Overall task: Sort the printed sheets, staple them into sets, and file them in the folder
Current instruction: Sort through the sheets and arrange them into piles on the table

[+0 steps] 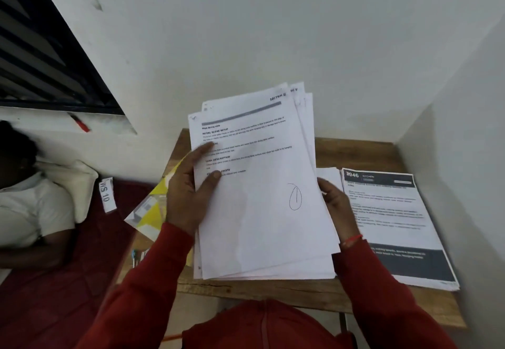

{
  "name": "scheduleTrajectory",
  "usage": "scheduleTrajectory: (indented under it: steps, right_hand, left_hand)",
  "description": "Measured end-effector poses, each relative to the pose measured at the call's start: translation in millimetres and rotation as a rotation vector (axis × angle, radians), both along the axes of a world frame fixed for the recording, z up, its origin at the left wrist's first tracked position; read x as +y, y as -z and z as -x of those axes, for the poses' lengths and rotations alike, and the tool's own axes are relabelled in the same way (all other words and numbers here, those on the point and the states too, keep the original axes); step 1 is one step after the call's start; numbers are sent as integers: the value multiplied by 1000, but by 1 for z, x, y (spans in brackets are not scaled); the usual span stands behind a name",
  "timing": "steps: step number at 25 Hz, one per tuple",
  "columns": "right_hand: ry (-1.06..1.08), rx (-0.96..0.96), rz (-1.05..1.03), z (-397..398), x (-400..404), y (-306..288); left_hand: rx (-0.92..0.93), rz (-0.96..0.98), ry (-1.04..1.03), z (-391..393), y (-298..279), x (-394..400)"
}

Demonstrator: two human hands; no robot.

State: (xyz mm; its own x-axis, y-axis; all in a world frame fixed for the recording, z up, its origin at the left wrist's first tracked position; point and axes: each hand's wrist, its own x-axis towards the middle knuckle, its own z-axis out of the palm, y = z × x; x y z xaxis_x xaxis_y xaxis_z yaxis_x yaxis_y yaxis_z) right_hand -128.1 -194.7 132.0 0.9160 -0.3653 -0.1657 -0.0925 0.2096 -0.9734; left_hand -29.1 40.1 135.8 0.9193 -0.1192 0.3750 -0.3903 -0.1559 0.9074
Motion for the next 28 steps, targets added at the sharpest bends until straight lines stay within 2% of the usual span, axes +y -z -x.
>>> scheduleTrajectory:
  steps: [2,3,5,6,7,9,11,13,16,19,23,25,28]
  right_hand:
    - [-17,-3,-24,3,0,9]
    - [-32,-12,-13,4,0,10]
    - [-72,-1,10,3,3,10]
    - [-67,32,31,1,3,9]
    - [-47,67,50,-2,2,5]
    - [-72,114,4,-9,-2,-6]
    - [-198,88,-55,-17,-5,-15]
    - [-260,27,76,-29,-4,-17]
    - [-225,-113,231,-49,24,-7]
    - [-182,-120,214,-56,54,13]
    - [-227,-135,216,-54,69,29]
    - [-245,-153,262,-52,73,24]
    - [-195,-186,412,-54,79,1]
  left_hand:
    - [-8,-131,-152,3,14,4]
    - [159,-93,-140,7,20,5]
    - [695,239,141,17,27,4]
    - [868,378,276,23,32,4]
    - [929,408,315,26,39,5]
    - [807,406,199,25,46,7]
    - [525,350,7,17,40,12]
    - [281,244,-72,14,30,18]
    - [107,162,-123,18,23,32]
    - [57,51,-179,25,37,44]
    - [114,30,-296,39,34,51]
    - [89,-6,-303,37,29,54]
    - [113,42,-337,28,31,60]
